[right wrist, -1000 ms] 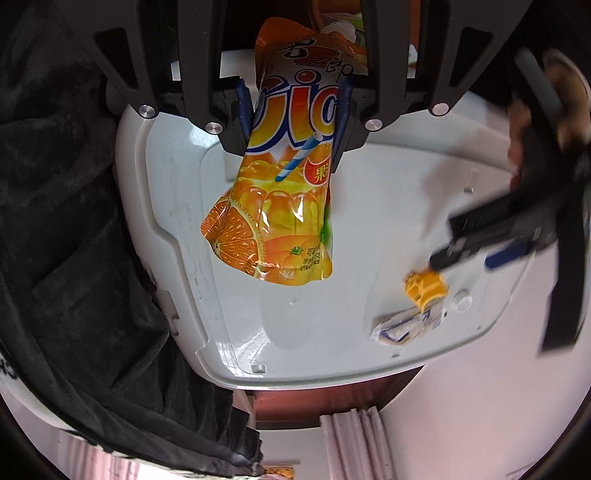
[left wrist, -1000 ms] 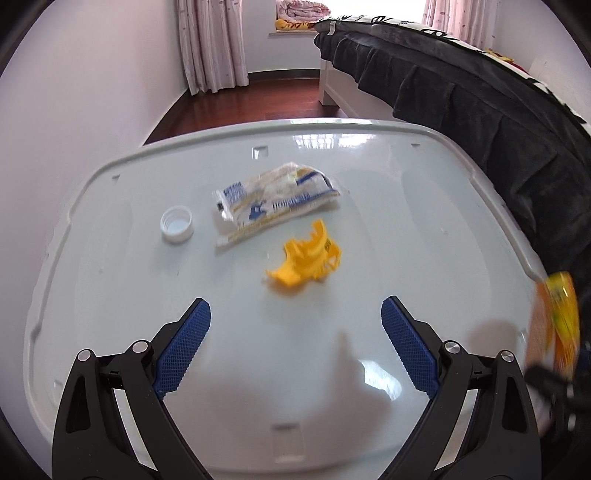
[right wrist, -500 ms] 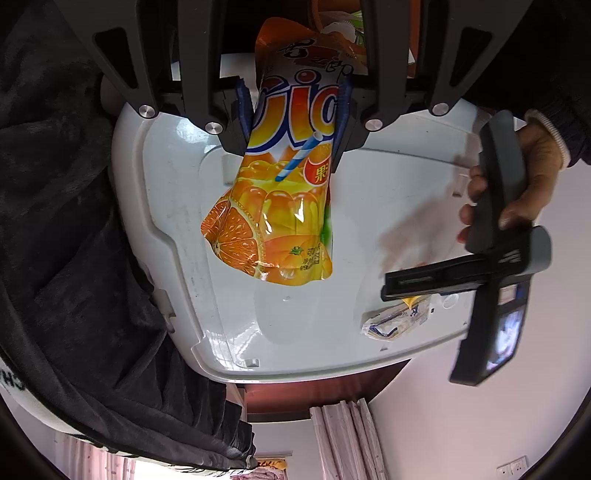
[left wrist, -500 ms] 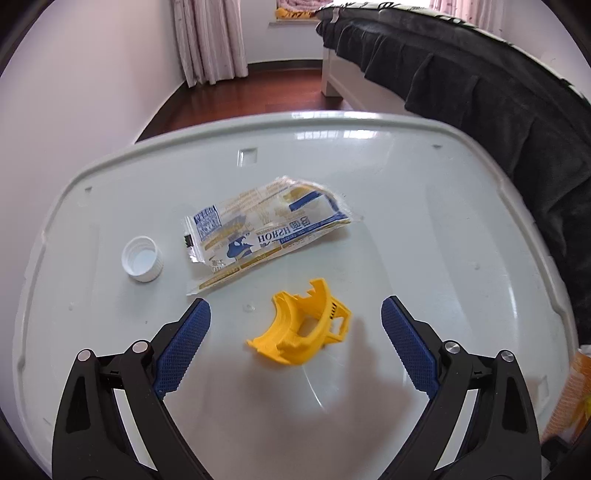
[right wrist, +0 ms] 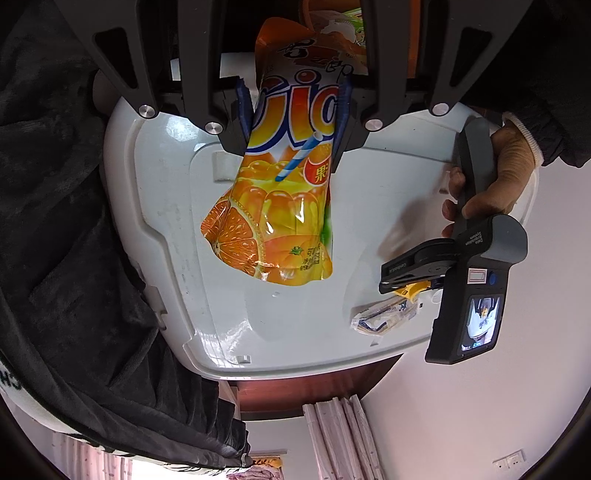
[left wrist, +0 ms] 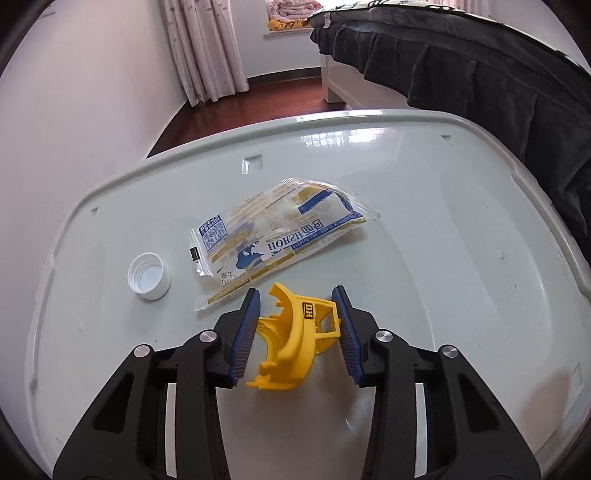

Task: Collect trash
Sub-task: 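Lower the yellow toy and juice pouch into the orange bin, open both tools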

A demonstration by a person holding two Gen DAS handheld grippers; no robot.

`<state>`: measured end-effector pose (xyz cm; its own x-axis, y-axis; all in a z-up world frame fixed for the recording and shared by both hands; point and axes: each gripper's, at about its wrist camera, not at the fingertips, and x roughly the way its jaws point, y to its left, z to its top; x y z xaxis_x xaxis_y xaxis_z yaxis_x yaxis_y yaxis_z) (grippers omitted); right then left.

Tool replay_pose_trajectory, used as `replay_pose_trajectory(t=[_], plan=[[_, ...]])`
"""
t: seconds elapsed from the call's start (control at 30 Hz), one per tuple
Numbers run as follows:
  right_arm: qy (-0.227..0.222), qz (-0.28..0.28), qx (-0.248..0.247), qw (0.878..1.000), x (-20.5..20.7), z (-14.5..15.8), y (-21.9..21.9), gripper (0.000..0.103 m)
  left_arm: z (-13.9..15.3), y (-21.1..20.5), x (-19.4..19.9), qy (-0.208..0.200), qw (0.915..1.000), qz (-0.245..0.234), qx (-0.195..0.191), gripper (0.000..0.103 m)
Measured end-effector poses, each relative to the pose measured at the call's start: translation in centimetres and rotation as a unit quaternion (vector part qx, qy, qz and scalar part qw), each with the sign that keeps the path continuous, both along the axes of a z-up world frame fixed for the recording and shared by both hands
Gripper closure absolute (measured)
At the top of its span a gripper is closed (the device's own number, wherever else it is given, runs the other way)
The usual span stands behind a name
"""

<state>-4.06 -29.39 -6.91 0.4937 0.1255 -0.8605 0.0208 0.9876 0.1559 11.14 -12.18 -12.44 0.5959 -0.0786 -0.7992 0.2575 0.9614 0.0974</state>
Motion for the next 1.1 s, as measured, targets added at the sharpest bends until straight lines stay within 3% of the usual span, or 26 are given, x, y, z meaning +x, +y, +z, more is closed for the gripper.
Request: replay_pose_trajectory(t=[0.1,0.17,0.4,0.63,0.77,1.1], plan=[[-0.002,-0.002,0.0,1.0,0.0,0.0,-0.1,0.068,0.2,-0.1,-0.1,-0.006,0.9999,0.011,-0.001,0.065],[-0.003,-0.005,0.002,1.0,-0.1,0.1,-0.2,0.068,0.5,0.0,-0.3,-0.01,0.9998,0.017,-0.003,0.073],[-0.007,-0.009,0.0,1.0,-0.3,0.3,-0.1,0.068,2.3,0.2,-1.8,-0.011,0.9998,0.008,-0.011,0.073],[-0.013,-0.018,0.003,1.0,-0.6,0.4,-0.3,0.068,5.3,2.2,-3.5,0.004,0.9974,0.009,-0.071,0.073],[-0.023,-0.014,0.002,1.0,-1.1,0.9,-0.1,0.068,7.7,3.7,-5.9,0.005,0.995,0.003,-0.1,0.073],[-0.04,0.017,0.0,0.999,-4.2,3.3,1.6,0.068,11.5,5.2,-13.7,0.0,0.9934,-0.019,-0.113,0.073]])
